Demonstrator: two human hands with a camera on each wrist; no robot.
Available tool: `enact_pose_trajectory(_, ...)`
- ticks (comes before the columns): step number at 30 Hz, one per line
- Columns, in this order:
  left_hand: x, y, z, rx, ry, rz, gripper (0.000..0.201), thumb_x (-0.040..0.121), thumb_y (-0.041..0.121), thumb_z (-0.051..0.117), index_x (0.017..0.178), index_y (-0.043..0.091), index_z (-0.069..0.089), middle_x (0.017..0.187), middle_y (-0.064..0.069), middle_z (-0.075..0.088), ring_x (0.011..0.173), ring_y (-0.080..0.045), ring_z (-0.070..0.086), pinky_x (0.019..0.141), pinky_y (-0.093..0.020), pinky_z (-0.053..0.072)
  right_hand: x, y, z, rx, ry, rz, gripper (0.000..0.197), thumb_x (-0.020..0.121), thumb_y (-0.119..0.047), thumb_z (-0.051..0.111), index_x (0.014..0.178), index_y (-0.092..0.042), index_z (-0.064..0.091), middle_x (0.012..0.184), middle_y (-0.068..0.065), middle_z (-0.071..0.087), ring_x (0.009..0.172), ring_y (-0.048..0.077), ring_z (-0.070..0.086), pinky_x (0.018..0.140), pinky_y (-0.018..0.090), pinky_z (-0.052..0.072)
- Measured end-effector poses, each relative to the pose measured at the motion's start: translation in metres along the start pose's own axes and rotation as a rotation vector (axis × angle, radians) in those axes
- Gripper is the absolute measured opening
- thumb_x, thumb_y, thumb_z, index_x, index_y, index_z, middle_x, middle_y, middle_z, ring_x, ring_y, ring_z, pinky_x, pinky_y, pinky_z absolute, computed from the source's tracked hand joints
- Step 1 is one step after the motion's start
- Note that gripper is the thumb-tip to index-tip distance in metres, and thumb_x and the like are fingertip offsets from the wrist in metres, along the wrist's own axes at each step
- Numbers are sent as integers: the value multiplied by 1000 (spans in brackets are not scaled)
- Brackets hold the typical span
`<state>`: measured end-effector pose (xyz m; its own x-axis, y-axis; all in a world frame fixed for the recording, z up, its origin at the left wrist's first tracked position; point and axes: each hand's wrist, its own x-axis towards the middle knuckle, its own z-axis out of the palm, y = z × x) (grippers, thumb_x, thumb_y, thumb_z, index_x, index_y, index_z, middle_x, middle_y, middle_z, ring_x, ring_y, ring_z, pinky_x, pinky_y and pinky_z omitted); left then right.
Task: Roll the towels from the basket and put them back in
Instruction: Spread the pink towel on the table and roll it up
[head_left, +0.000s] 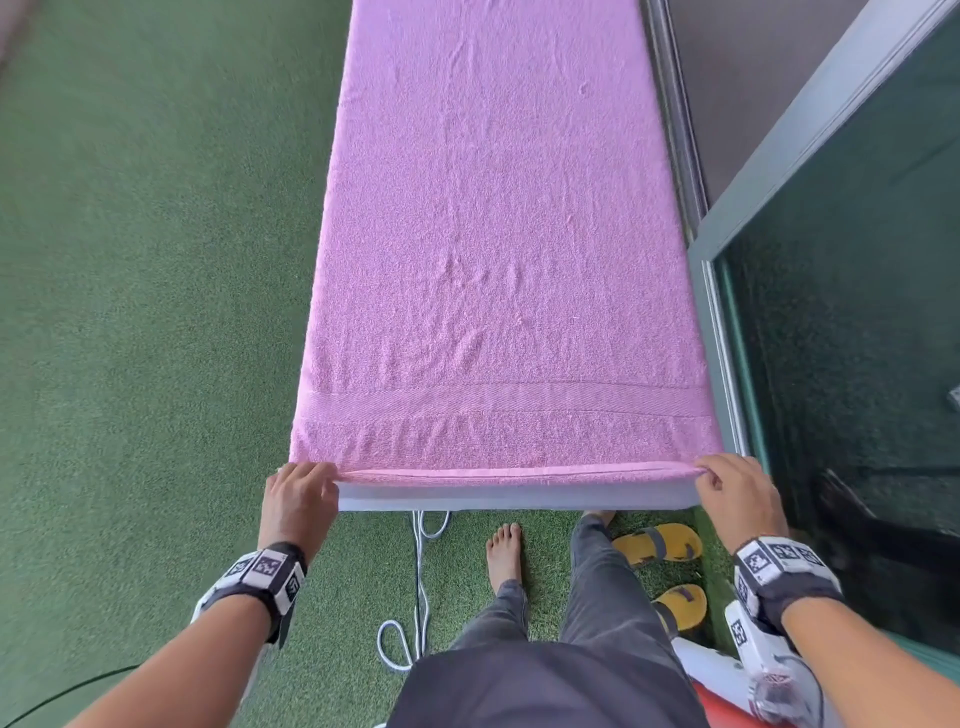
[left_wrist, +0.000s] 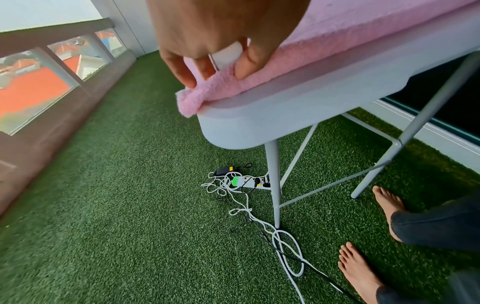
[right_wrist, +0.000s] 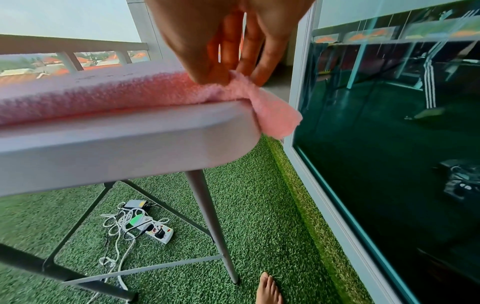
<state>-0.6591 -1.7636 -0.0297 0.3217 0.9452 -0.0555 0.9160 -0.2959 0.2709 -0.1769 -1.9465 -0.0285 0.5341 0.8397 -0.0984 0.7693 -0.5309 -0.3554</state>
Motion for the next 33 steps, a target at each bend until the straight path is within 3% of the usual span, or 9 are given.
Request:
enact_pose_trajectory(4,5,0,-3,91,-51,-38,15,88,13,58,73,17,58,66,7,56,67,-18,50,80,-41,35,2,-1,-2,-174,-41,-47,29,80,-14,38,53,-26,36,52,-10,42,63,22,40,69,34,25)
enact_pose_trajectory(7,14,1,-5,113,-67,-108,8,90,20,54,97,17,55,86,-1,57,81,-21,50,85,-43,32,4,0,1,-223,-40,34,20,89,-14,45,71,-24,47,71,-7,48,75,20,42,78,36,24)
enact_pose_trajectory(9,18,1,-5,127,-30,-169,24,85,19,60,107,16,51,98,-7,52,88,-23,46,85,-44,33,2,-1,0,-176,33,98,6,88,-16,51,84,-20,51,87,0,49,84,22,42,81,37,25)
enact_pose_trajectory(13,6,9,6,-52,28,-64,35,69,-10,63,90,11,45,83,-4,45,73,-21,39,67,-35,40,-11,-6,12,-30,-129,-4,7,89,-11,54,93,-17,55,96,-2,49,88,18,50,77,34,44)
enact_pose_trajectory(16,-6,1,19,-48,-11,-14,31,69,3,66,93,11,48,91,-6,47,83,-18,36,76,-33,39,-20,-2,19,-161,-194,-129,24,81,-11,63,101,-21,55,101,-4,51,95,18,51,87,38,48)
enact_pose_trajectory(22,4,2,9,63,-6,-52,30,73,4,72,98,19,64,98,1,64,89,-20,55,82,-36,30,-6,-3,13,-89,-104,-66,33,78,2,64,109,-10,65,112,6,60,105,27,54,94,45,45)
enact_pose_trajectory(26,10,0,5,45,24,-50,14,79,9,67,84,22,68,84,5,70,81,-18,61,81,-32,22,-1,1,6,-56,-92,-43,24,78,1,63,97,-11,72,97,5,68,88,25,57,82,40,45)
enact_pose_trajectory(30,17,1,-2,147,-51,-33,24,89,30,37,76,23,57,68,9,59,67,-17,55,82,-41,28,3,-2,3,-182,-55,-41,26,84,-25,40,71,-22,62,66,-6,57,73,21,48,75,34,24)
enact_pose_trajectory(33,23,0,-3,129,-38,-60,7,90,22,52,96,20,55,84,3,57,76,-18,50,81,-42,32,6,-7,2,-223,-16,15,10,86,-20,49,88,-19,59,82,0,55,81,24,48,80,39,26)
